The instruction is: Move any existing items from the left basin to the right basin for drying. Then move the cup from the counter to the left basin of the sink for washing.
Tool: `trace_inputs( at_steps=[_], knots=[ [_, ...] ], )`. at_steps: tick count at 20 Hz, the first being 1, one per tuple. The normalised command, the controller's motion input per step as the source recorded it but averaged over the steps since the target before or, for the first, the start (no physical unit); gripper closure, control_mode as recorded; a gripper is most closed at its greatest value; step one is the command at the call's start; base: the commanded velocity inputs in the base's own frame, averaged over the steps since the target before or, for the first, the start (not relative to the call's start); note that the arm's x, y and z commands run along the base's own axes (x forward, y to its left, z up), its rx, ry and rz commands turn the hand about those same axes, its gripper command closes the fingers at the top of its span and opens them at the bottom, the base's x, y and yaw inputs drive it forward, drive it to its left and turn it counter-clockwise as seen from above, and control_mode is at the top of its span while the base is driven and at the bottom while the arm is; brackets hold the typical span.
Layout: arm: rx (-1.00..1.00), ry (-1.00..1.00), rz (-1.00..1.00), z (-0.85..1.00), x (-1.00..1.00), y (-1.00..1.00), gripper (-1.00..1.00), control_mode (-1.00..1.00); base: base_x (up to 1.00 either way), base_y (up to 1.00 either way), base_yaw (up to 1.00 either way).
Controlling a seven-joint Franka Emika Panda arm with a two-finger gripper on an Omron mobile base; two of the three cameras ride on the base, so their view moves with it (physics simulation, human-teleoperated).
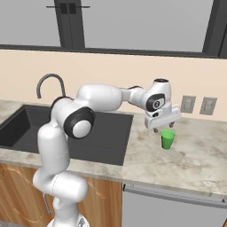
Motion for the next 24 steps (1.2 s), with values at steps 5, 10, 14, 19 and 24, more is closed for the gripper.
trace_inputs(
  at_steps=[5, 10, 14, 19, 24],
  knots=[
    [0.02, 0.0, 0.0, -0.18, 0.21, -0.11, -1.0, -1.0, 0.0, 0.0, 0.0],
    [0.03, 0.0, 0.0, -0.14, 0.15, -0.12, -1.0, -1.0, 0.0, 0.0, 0.0],
    [0.03, 0.0, 0.0, -0.14, 0.11, -0.1, -1.0, -1.0, 0.0, 0.0, 0.0],
    [0.02, 0.0, 0.0, -0.08, 0.02, -0.02, -1.0, -1.0, 0.0, 0.0, 0.0],
    [0.0, 0.0, 0.0, 0.0, 0.0, 0.0, -1.0, -1.0, 0.0, 0.0, 0.0]
  ],
)
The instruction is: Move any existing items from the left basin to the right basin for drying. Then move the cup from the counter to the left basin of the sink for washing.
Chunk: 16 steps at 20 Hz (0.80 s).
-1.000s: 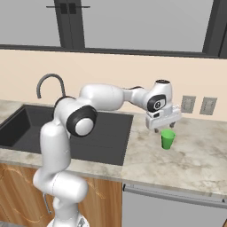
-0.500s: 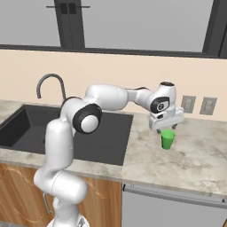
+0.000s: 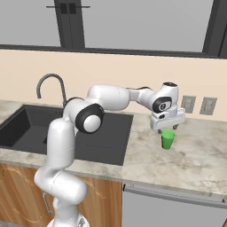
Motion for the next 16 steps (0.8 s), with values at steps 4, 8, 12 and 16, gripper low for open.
trace_inputs(
  at_steps=[4, 8, 12, 16],
  knots=[
    [0.0, 0.0, 0.0, 0.0, 0.0, 0.0, -1.0, -1.0, 0.0, 0.0, 0.0],
    [0.0, 0.0, 0.0, 0.0, -0.01, 0.01, -1.0, -1.0, 0.0, 0.0, 0.0],
    [0.0, 0.0, 0.0, -0.01, -0.04, 0.06, -1.0, -1.0, 0.0, 0.0, 0.0],
    [0.0, 0.0, 0.0, 0.0, -0.01, 0.08, -1.0, -1.0, 0.0, 0.0, 0.0]
  ],
)
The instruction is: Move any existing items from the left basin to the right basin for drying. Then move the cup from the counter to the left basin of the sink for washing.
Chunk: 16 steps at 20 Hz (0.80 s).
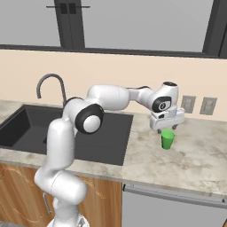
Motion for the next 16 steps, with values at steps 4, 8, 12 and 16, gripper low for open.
trace_inputs(
  at_steps=[4, 8, 12, 16],
  knots=[
    [0.0, -0.01, 0.0, 0.0, -0.03, 0.11, -1.0, -1.0, 0.0, 0.0, 0.0],
    [0.0, -0.02, 0.0, 0.0, -0.08, 0.14, -1.0, -1.0, 0.0, 0.0, 0.0],
    [0.0, -0.02, 0.0, 0.0, -0.11, 0.13, -1.0, -1.0, 0.0, 0.0, 0.0],
    [0.0, -0.03, 0.0, -0.06, -0.11, 0.08, -1.0, -1.0, 0.0, 0.0, 0.0]
  ],
)
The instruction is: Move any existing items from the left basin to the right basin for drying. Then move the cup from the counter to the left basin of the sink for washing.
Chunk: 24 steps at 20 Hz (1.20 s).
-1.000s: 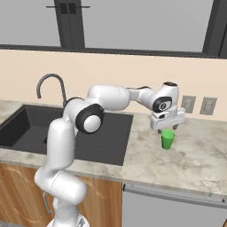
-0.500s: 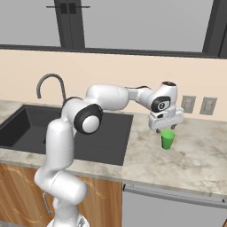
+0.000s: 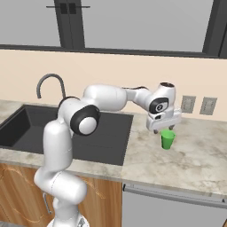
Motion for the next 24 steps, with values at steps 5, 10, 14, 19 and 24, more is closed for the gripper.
trace_inputs(
  at_steps=[5, 10, 14, 19, 24],
  knots=[
    [0.0, -0.04, 0.0, -0.14, -0.07, 0.03, -1.0, -1.0, 0.0, 0.0, 0.0],
    [0.0, -0.01, 0.0, -0.2, -0.01, 0.01, -1.0, -1.0, 0.0, 0.0, 0.0],
    [0.0, 0.0, 0.0, -0.2, 0.0, 0.0, -1.0, -1.0, 0.0, 0.0, 0.0],
    [0.0, 0.0, 0.0, -0.15, 0.0, 0.0, -1.0, -1.0, 0.0, 0.0, 0.0],
    [0.0, 0.0, 0.0, -0.12, 0.0, 0.0, -1.0, -1.0, 0.0, 0.0, 0.0]
  ],
)
